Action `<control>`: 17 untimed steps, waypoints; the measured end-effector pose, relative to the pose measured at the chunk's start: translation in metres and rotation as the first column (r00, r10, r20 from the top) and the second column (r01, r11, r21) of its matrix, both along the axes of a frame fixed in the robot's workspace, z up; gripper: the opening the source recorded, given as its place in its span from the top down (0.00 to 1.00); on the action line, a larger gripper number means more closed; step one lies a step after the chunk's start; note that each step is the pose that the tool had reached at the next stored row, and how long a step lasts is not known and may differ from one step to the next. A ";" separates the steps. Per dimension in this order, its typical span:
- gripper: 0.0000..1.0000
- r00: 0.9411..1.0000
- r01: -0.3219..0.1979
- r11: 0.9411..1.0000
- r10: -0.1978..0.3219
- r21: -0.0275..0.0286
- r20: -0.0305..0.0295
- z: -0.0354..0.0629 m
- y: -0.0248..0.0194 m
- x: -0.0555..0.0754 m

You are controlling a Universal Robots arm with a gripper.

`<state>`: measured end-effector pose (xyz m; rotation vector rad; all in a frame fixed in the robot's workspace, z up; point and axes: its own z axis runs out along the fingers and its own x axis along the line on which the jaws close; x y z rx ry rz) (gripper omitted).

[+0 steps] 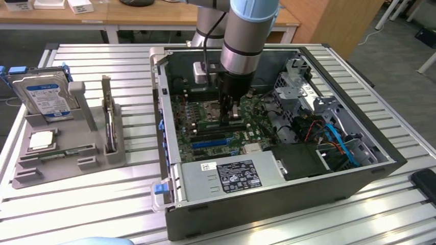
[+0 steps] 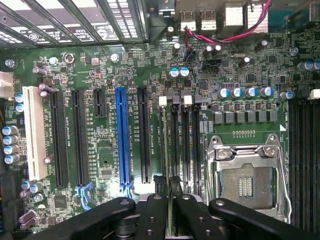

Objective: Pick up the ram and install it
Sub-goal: 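Insert the ram into the slot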

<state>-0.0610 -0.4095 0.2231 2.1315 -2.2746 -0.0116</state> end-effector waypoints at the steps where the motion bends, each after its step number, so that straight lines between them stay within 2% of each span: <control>1: 0.87 1.000 0.000 1.000 0.000 0.000 0.000 -0.0002 0.0000 0.000; 17: 0.87 1.000 0.001 1.000 -0.001 0.000 0.000 -0.0046 0.0003 0.000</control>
